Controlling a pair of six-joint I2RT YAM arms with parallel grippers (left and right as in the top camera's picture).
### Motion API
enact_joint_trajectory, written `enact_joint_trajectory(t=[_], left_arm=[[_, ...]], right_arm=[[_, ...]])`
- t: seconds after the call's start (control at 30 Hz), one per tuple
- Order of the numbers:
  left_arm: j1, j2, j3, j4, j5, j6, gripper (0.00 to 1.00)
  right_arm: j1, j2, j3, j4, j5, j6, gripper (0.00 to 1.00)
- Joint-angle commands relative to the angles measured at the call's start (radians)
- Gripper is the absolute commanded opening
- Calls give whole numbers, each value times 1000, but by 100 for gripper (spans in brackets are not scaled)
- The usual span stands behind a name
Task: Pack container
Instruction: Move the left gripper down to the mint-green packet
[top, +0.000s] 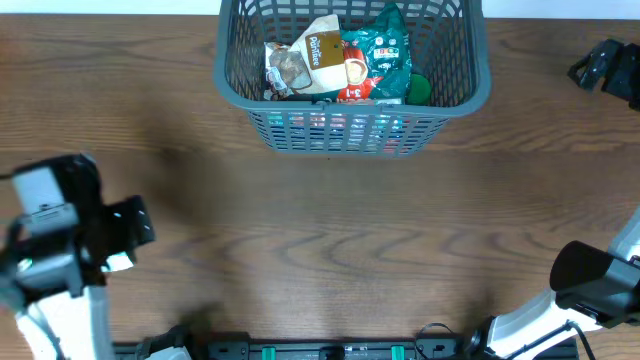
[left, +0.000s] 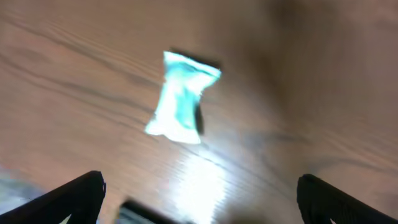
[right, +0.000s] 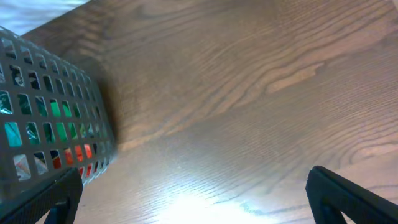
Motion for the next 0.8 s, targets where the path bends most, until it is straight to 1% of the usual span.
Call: enact_joint_trajectory(t=[0.0, 0.17, 0.3, 0.43, 0.6, 0.77], left_arm=[[3, 31, -89, 66, 51, 5, 98], [23, 127, -97, 131, 51, 19, 98], [77, 220, -97, 149, 54, 29, 98], [143, 307, -97, 184, 108, 34, 99], [206, 388, -97, 240, 108, 37, 99], [244, 462, -97, 311, 107, 68, 99]], right_arm=[[8, 8, -2, 3, 2, -19, 99], [8, 8, -2, 3, 2, -28, 99], [8, 8, -2, 2, 2, -30, 99], [8, 8, -2, 2, 2, -30, 99], [8, 8, -2, 3, 2, -30, 99], [8, 8, -2, 3, 2, -30, 99]])
